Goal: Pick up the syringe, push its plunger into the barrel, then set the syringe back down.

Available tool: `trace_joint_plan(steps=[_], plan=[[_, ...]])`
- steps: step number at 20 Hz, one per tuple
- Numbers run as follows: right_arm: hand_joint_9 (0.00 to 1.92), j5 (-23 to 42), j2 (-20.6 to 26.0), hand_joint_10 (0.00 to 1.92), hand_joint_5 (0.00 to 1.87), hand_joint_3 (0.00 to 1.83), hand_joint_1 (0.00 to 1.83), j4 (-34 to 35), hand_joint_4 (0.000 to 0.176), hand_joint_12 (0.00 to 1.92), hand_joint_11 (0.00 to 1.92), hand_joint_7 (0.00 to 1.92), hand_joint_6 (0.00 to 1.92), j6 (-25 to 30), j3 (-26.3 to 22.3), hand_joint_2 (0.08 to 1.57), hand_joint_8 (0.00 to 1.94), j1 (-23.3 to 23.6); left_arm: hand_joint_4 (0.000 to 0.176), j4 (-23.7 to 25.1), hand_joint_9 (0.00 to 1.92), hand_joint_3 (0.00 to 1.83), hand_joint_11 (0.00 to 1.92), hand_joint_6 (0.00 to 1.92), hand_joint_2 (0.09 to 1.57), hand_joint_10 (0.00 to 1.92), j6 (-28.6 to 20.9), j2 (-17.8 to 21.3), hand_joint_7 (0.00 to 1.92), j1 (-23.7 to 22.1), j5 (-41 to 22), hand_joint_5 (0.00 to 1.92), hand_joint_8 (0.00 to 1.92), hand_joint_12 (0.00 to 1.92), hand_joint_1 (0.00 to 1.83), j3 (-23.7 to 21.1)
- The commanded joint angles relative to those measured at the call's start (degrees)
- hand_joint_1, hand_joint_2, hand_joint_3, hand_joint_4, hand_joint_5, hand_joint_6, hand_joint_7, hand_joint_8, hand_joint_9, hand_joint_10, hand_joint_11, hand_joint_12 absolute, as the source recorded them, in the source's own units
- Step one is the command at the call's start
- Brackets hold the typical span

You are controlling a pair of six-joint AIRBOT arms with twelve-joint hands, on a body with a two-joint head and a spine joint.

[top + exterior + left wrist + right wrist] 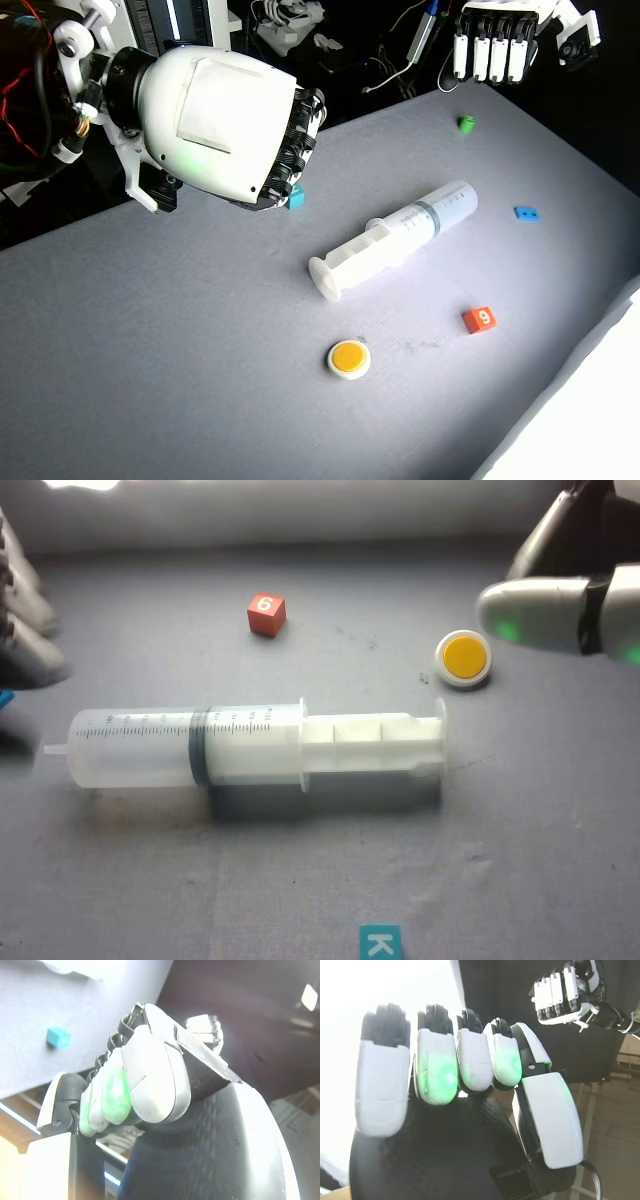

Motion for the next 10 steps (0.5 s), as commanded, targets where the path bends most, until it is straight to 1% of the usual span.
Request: trace_joint_plan(steps=[1, 2, 4, 7, 10], plan=[[0.00, 7.42, 0.29, 0.00, 0.00, 0.07, 0.00, 0.73, 0.000, 0.00, 0.00, 0.00, 0.00, 0.40, 0.01, 1.13, 0.00, 0.53, 0.000, -5.14, 0.00, 0.03, 0.00, 0.00, 1.13, 0.00, 0.28, -0.21, 0.03, -0.33, -2.47, 0.05, 0.00, 0.00, 0.00, 0.04], [0.00, 7.45, 0.29, 0.00, 0.00, 0.04, 0.00, 0.73, 0.000, 0.00, 0.00, 0.00, 0.00, 0.40, 0.01, 1.15, 0.00, 0.57, 0.000, -4.97, 0.00, 0.02, 0.00, 0.00, 1.14, 0.00, 0.28, -0.26, 0.02, -0.31, -2.47, 0.04, 0.00, 0.00, 0.00, 0.14], [0.00, 7.44, 0.30, 0.00, 0.00, 0.02, 0.00, 0.73, 0.000, 0.00, 0.00, 0.00, 0.00, 0.34, 0.01, 1.15, 0.00, 0.60, 0.000, -4.60, 0.00, 0.01, 0.00, 0.00, 1.12, 0.00, 0.28, -0.32, 0.00, -0.19, -2.47, 0.00, 0.00, 0.00, 0.00, 0.42], [0.00, 7.45, 0.30, 0.00, 0.00, 0.00, 0.00, 0.72, 0.000, 0.00, 0.00, 0.00, 0.00, -0.54, 0.01, 1.09, 0.00, 0.53, 0.000, -4.64, 0.00, 0.00, 0.00, 0.00, 1.09, 0.00, 0.39, -0.33, 0.00, -0.26, -2.46, 0.00, 0.00, 0.00, 0.00, 0.66], [0.00, 7.59, 0.32, 0.00, 0.00, 0.00, 0.00, 0.72, 0.000, 0.00, 0.00, 0.00, 0.00, -1.04, 0.10, 1.06, 0.00, 0.53, 0.000, -4.83, 0.00, 0.00, 0.00, 0.00, 1.06, 0.00, 0.42, -0.33, 0.00, -0.33, -2.46, 0.00, 0.00, 0.00, 0.00, 0.50]])
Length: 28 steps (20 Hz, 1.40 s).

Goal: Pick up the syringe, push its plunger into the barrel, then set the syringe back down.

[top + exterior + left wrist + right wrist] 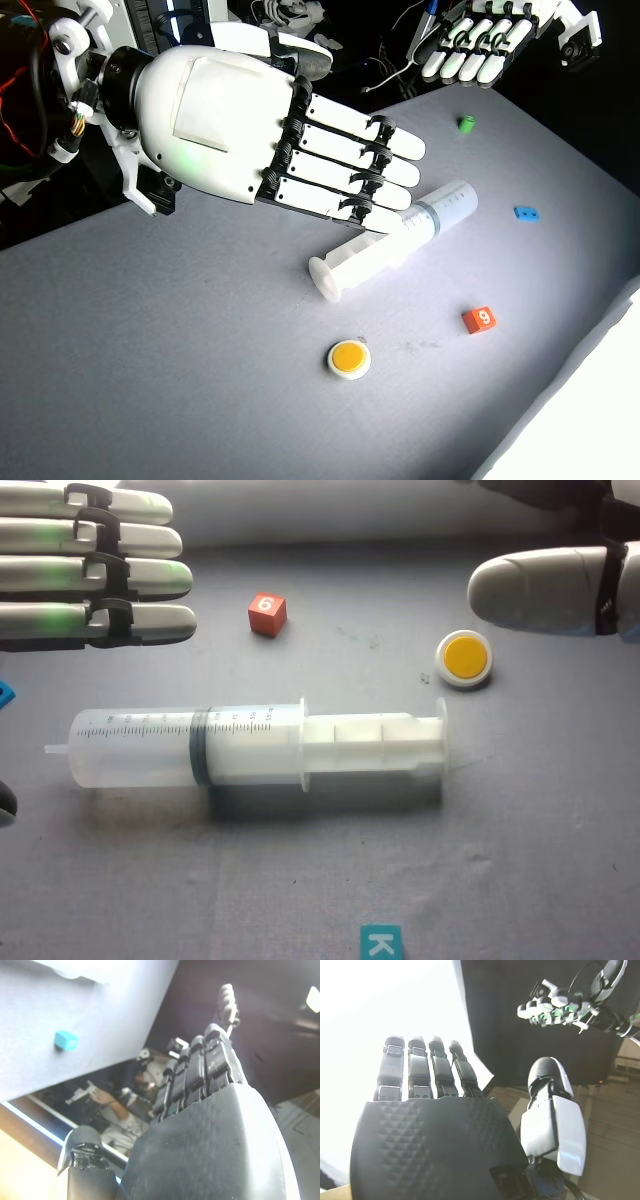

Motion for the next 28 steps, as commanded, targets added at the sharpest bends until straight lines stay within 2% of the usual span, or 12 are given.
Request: trace_joint_plan(steps=[1, 5, 7, 9, 10, 11, 13, 18, 21, 23, 25, 28], plan=[[0.00, 7.11, 0.37, 0.00, 0.00, 0.00, 0.00, 0.50, 0.000, 0.00, 0.00, 0.00, 0.00, -0.05, 0.21, 1.06, 0.00, 0.52, 0.000, -5.85, 0.00, 0.00, 0.00, 0.00, 1.05, 0.00, 0.37, -0.26, 0.00, -0.62, -2.21, 0.00, 0.00, 0.00, 0.00, 0.20], [0.00, 6.36, 0.67, 0.00, 0.00, 0.00, 0.00, -1.52, 0.000, 0.00, 0.00, 0.00, 0.00, -1.46, 0.39, 1.06, 0.00, 0.58, 0.000, -6.55, 0.00, 0.00, 0.00, 0.00, 1.00, 0.00, 1.00, -0.44, 0.00, -1.28, -1.95, 0.00, 0.00, 0.00, 0.00, -0.25], [0.00, 6.03, 0.77, 0.00, 0.00, 0.00, 0.00, -1.51, 0.000, 0.00, 0.00, 0.00, 0.00, -1.19, 0.44, 1.08, 0.00, 1.50, 0.000, -9.41, 0.00, 0.00, 0.00, 0.00, 0.95, 0.00, 3.00, -0.63, 0.00, -0.53, -1.86, 0.00, 0.00, 0.00, 0.26, -1.21], [0.00, 5.73, 0.99, 0.00, 0.00, 0.00, 0.00, -0.18, 0.000, 0.00, 0.00, 0.00, 0.00, -0.99, 0.48, 1.09, 0.00, 1.98, 0.000, -6.46, 0.00, 0.00, 0.00, 0.00, 0.95, 0.00, 2.98, -0.51, 0.00, -0.94, -0.86, 0.00, 0.00, 0.00, 0.75, -1.18], [0.00, 5.39, 1.04, 0.00, 0.00, 0.00, 0.00, 0.29, 0.000, 0.00, 0.00, 0.00, 0.00, -0.71, 0.61, 1.09, 0.00, 2.19, 0.000, -6.28, 0.00, 0.00, 0.00, 0.00, 0.94, 0.00, 2.99, -0.43, 0.00, -1.14, -1.13, 0.00, 0.00, 0.00, 0.90, -1.11], [0.00, 5.22, 1.01, 0.00, 0.00, 0.00, 0.00, 0.30, 0.000, 0.00, 0.00, 0.00, 0.00, -0.39, 0.88, 1.09, 0.00, 2.37, 0.000, -6.38, 0.00, 0.00, 0.00, 0.00, 0.94, 0.00, 1.54, -0.26, 0.00, -1.26, -0.58, 0.00, 0.00, 0.00, 0.95, -1.19], [0.00, 5.13, 0.98, 0.00, 0.00, 0.01, 0.00, 0.34, 0.000, 0.00, 0.00, 0.00, 0.00, 0.35, 1.07, 1.11, 0.00, 2.40, 0.000, -6.07, 0.00, 0.00, 0.00, 0.00, 0.91, 0.00, -9.35, -0.10, 0.00, -1.34, 2.40, 0.00, 0.00, 0.00, 1.08, -1.06], [0.00, 3.03, 0.96, 0.00, 0.00, 0.01, 0.00, 0.34, 0.000, 0.00, 0.00, 0.00, 0.00, 0.78, 1.04, 1.11, 0.00, 1.70, 0.000, -3.85, 0.00, 0.00, 0.00, 0.00, 0.96, 0.00, -9.51, 0.24, 0.00, -1.26, 3.01, 0.00, 0.00, 0.00, 1.12, -1.68], [0.00, 3.00, 0.99, 0.00, 0.00, 0.00, 0.00, 0.34, 0.000, 0.00, 0.00, 0.00, 0.00, 0.23, 1.06, 1.10, 0.00, 1.68, 0.000, -3.87, 0.00, 0.00, 0.00, 0.00, 0.97, 0.00, -9.52, 0.61, 0.00, -1.89, 8.18, 0.00, 0.00, 0.00, 1.10, -3.47], [0.00, 2.65, 0.99, 0.00, 0.00, 0.00, 0.00, 0.34, 0.000, 0.00, 0.00, 0.00, 0.00, 0.30, 0.79, 1.10, 0.00, 1.72, 0.000, -4.25, 0.00, 0.00, 0.00, 0.00, 0.96, 0.00, -10.69, 1.02, 0.00, -2.67, 14.19, 0.00, 0.00, 0.00, 1.11, -5.16], [0.00, 1.13, 0.98, 0.00, 0.00, 0.00, 0.00, 0.12, 0.000, 0.00, 0.00, 0.00, 0.00, -3.71, -0.18, 1.10, 0.00, 2.19, 0.000, -8.66, 0.00, 0.00, 0.00, 0.00, 0.96, 0.00, -12.06, 1.77, 0.00, -2.15, 24.45, 0.00, 0.00, 0.00, 1.11, -8.34], [0.00, 1.14, 0.98, 0.00, 0.00, 0.00, 0.00, 0.11, 0.000, 0.00, 0.00, 0.00, 0.00, -3.85, -0.53, 1.10, 0.00, 2.40, 0.000, -13.62, 0.00, 0.00, 0.02, 0.00, 0.94, 0.00, -12.06, 3.07, 0.00, 0.20, 34.76, 0.00, 0.00, 0.01, 1.16, -12.36]])
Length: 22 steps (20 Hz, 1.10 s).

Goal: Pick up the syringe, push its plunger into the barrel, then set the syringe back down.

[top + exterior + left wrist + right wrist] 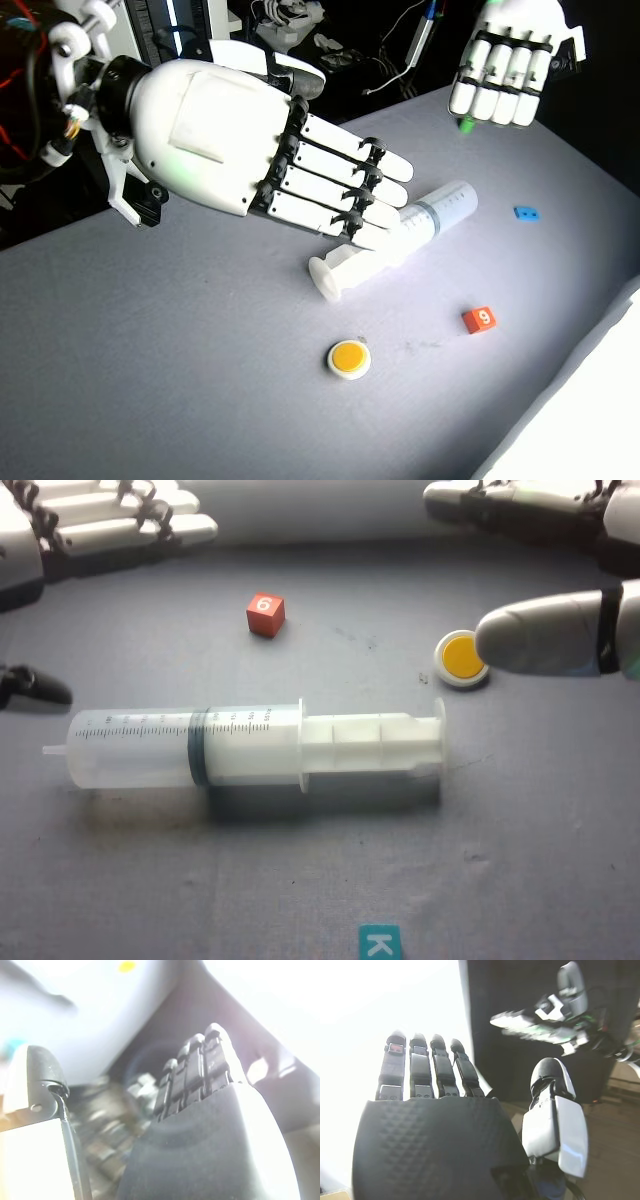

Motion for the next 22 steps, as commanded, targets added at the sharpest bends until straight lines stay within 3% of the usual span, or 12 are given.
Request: trace_joint_plan(steps=[1, 6, 9, 12, 13, 16, 19, 21, 22], plan=[[0.00, 7.56, 0.28, 0.00, 0.00, 0.00, 0.00, 0.99, 0.000, 0.00, 0.00, 0.00, 0.00, 1.45, -0.01, 1.11, 0.00, 1.12, 0.000, -4.94, 0.00, 0.00, 0.02, 0.00, 0.94, 0.00, 0.16, 0.98, 0.00, 0.22, 4.42, 0.00, 0.00, 0.01, 1.16, -0.99], [0.00, 7.16, 0.68, 0.00, 0.00, 0.01, 0.00, 1.53, 0.000, 0.00, 0.00, 0.00, 0.00, 1.33, -0.38, 1.11, 0.00, 3.56, 0.000, -16.47, 0.00, 0.00, 0.00, 0.00, 0.94, 0.00, 0.24, 3.20, 0.00, 3.55, 21.66, 0.00, 0.00, 0.00, 1.14, -8.27], [0.00, 6.81, 0.92, 0.00, 0.00, 0.00, 0.00, 1.53, 0.000, 0.00, 0.00, 0.00, 0.00, 0.72, -0.41, 1.09, 0.00, 4.44, 0.000, -21.16, 0.00, 0.01, 0.00, 0.00, 0.98, 0.00, 0.23, 3.45, 0.00, 3.67, 27.69, 0.00, 0.00, 0.00, 1.03, -10.61], [0.00, 7.00, 0.92, 0.00, 0.00, 0.00, 0.00, 1.54, 0.000, 0.00, 0.00, 0.00, 0.00, 0.40, -0.56, 1.08, 0.00, 4.01, 0.000, -25.68, 0.00, 0.01, 0.00, 0.00, 0.98, 0.00, 0.23, 2.92, 0.00, 3.57, 32.05, 0.00, 0.00, 0.00, 1.03, -12.22], [0.00, 7.10, 0.92, 0.00, 0.02, 0.01, 0.00, 1.53, 0.000, 0.00, 0.00, 0.00, 0.01, -0.04, -0.78, 1.11, 0.00, 4.03, 0.000, -27.46, 0.00, 0.00, 0.01, 0.00, 0.95, 0.00, 0.23, 2.44, 0.00, 3.42, 33.62, 0.00, 0.00, 0.00, 1.11, -12.64], [0.00, 8.08, 1.08, 0.00, 0.00, 0.00, 0.00, 6.18, 0.000, 0.00, 0.00, 0.00, 0.00, -1.70, -0.92, 1.09, 0.00, 2.89, 0.000, -31.67, 0.00, 0.00, 0.02, 0.00, 0.97, 0.00, 0.22, 0.24, 0.00, 2.76, 37.95, 0.00, 0.00, 0.01, 0.98, -12.99], [0.00, 8.30, 1.43, 0.00, 0.00, 0.00, 0.00, 8.48, 0.000, 0.00, 0.00, 0.00, 0.00, -2.95, -0.98, 1.08, 0.00, 0.67, 0.000, -33.41, 0.00, 0.00, 0.04, 0.00, 0.96, 0.00, 0.22, -3.05, 0.00, 1.98, 40.63, 0.00, 0.00, 0.02, 0.98, -11.85], [0.00, 7.24, 1.43, 0.00, 0.01, 0.01, 0.00, 8.48, 0.000, 0.00, 0.00, 0.00, 0.00, -3.31, -1.35, 1.12, 0.00, -0.34, 0.000, -34.69, 0.00, 0.00, 0.01, 0.00, 0.95, 0.00, 0.22, -5.27, 0.00, 1.53, 42.26, 0.00, 0.00, 0.02, 1.08, -10.55], [0.00, 6.92, 1.43, 0.00, 0.00, 0.00, 0.00, 8.56, 0.000, 0.00, 0.00, 0.00, 0.00, -3.34, -1.43, 1.10, 0.00, -0.89, 0.000, -34.77, 0.00, 0.01, 0.00, 0.00, 0.98, 0.00, 0.22, -6.35, 0.00, 1.33, 42.73, 0.00, 0.00, 0.02, 0.99, -9.87]])
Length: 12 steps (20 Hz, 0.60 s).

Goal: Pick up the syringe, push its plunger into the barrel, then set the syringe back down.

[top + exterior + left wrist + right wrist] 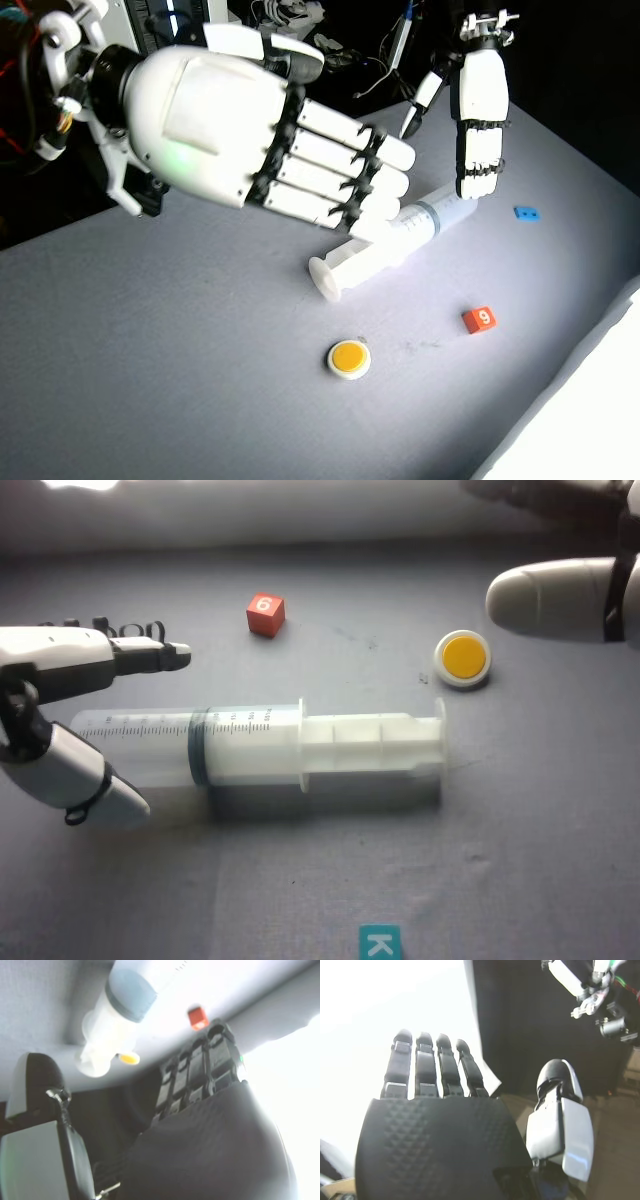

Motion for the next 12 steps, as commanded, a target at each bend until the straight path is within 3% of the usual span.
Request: trace_joint_plan(steps=[1, 5, 8, 9, 12], plan=[[0.00, 6.36, 0.19, 0.00, 0.00, 0.00, 0.00, 0.76, 0.000, 0.00, 0.00, 0.00, 0.00, 0.01, -0.37, 1.09, 0.00, 0.09, 0.000, 0.30, 0.00, 0.01, 0.02, 0.00, 0.98, 0.00, 0.00, -0.92, 0.00, -0.74, -2.32, 0.00, 0.00, 0.03, 0.94, 0.76], [0.00, 8.86, 0.18, 0.00, 0.00, 0.00, 0.00, 2.96, 0.000, 0.00, 0.00, 0.00, 0.00, 0.12, 0.09, 1.09, 0.00, -1.42, 0.000, 0.03, 0.00, 0.00, 0.00, 0.00, 0.98, 0.00, -0.01, -5.50, 0.00, -0.73, -1.34, 0.00, 0.00, 0.12, 0.97, 3.90], [0.00, 9.92, 0.13, 0.00, 0.00, 0.01, 0.00, 2.95, 0.000, 0.00, 0.00, 0.00, 0.00, 2.84, 0.23, 1.11, 0.00, -2.51, 0.000, -0.69, 0.00, 0.00, 0.00, 0.00, 0.95, 0.00, -0.01, -8.11, 0.00, -0.38, -0.90, 0.00, 0.00, 0.02, 1.10, 5.34], [0.00, 11.58, -0.08, 0.00, 0.00, 0.00, 0.00, 2.96, 0.000, 0.00, 0.00, 0.00, 0.00, 2.88, 0.17, 1.10, 0.00, -2.69, 0.000, -0.79, 0.00, 0.01, 0.00, 0.00, 1.00, 0.00, -0.01, -9.11, 0.00, -0.33, -0.82, 0.00, 0.00, 0.00, 0.98, 5.97], [0.00, 15.58, -0.67, 0.00, 0.00, 0.00, 0.00, 2.97, 0.000, 0.00, 0.00, 0.00, 0.00, 3.18, 0.17, 1.08, 0.00, -3.27, 0.000, -0.93, 0.00, 0.00, 0.01, 0.00, 0.99, 0.00, -0.01, -11.19, 0.00, 0.25, -0.53, 0.00, 0.00, 0.00, 0.98, 7.68]])
